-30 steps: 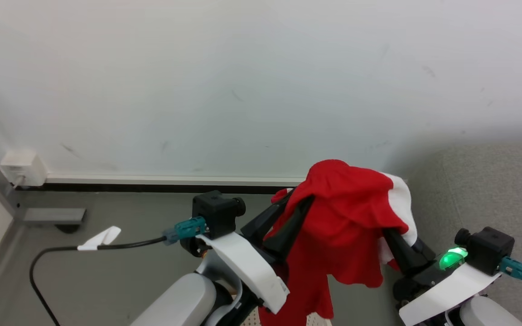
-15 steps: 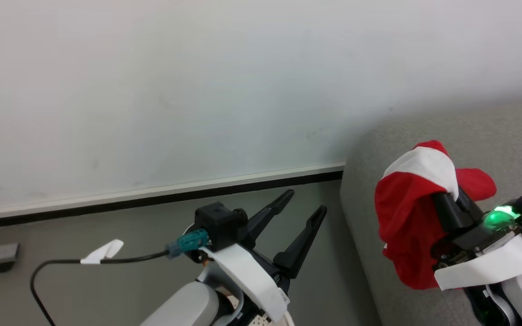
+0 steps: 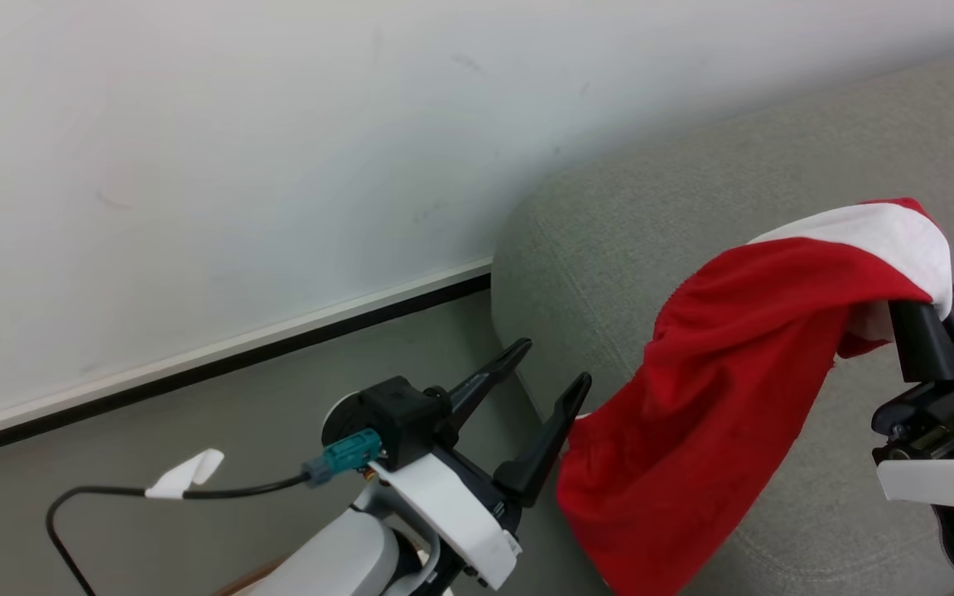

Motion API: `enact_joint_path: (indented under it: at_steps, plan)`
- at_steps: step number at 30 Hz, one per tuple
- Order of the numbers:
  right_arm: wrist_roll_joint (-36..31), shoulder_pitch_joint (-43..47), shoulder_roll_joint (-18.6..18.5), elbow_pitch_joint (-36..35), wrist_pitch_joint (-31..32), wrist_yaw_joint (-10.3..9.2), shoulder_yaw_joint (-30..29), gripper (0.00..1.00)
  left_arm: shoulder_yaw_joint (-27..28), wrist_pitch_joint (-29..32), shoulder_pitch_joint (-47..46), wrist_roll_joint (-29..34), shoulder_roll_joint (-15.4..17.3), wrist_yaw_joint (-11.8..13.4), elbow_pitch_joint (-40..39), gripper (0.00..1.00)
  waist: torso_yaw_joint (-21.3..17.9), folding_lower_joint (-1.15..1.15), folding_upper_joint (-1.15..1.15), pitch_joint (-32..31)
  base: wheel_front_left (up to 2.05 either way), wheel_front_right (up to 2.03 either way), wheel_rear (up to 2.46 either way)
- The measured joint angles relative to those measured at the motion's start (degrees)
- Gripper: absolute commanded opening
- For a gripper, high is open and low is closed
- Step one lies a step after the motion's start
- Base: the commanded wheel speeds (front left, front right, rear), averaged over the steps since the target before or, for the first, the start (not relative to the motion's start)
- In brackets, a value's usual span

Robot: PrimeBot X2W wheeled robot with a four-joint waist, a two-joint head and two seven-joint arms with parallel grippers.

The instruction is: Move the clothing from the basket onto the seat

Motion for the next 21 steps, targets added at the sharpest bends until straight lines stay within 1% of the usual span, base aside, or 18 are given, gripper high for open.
enact_joint_path:
  at_steps: [6, 9, 12, 16, 21]
  plan:
    - [-0.9, 2.3, 1.3, -2.4, 0.0, -0.01, -2.6, 0.0, -0.8, -1.1, -0.4, 1.5, 1.0, -0.2, 1.4, 1.0, -3.9, 0.0, 0.0, 1.8, 0.0, 0.0, 0.0]
    - [-1.3, 3.4, 1.7, -3.6, 0.0, -0.01, -3.1, 0.0, -1.3, -1.7, -1.0, 3.0, 1.2, 0.0, 2.2, 1.0, -5.5, 0.0, 0.0, 2.5, 0.0, 0.0, 0.0]
    - [-1.7, 3.6, 1.7, -4.1, 0.0, -0.01, -3.5, 0.0, -1.3, -1.9, -1.0, 3.2, 1.2, 0.3, 2.9, 1.0, -6.8, 0.0, 0.0, 3.1, 0.0, 0.0, 0.0]
    - [-2.2, 3.7, 1.4, -4.4, 0.0, -0.01, -4.3, 0.0, -1.5, -2.2, -1.4, 3.2, 1.2, 0.3, 3.4, 1.0, -7.7, 0.0, 0.0, 3.7, 0.0, 0.0, 0.0]
    - [-2.2, 3.3, 1.1, -4.5, 0.0, -0.01, -5.1, 0.0, -2.0, -1.9, -2.5, 3.4, 1.0, 0.3, 3.7, 1.0, -7.5, 0.0, 0.0, 5.0, 0.0, 0.0, 0.0]
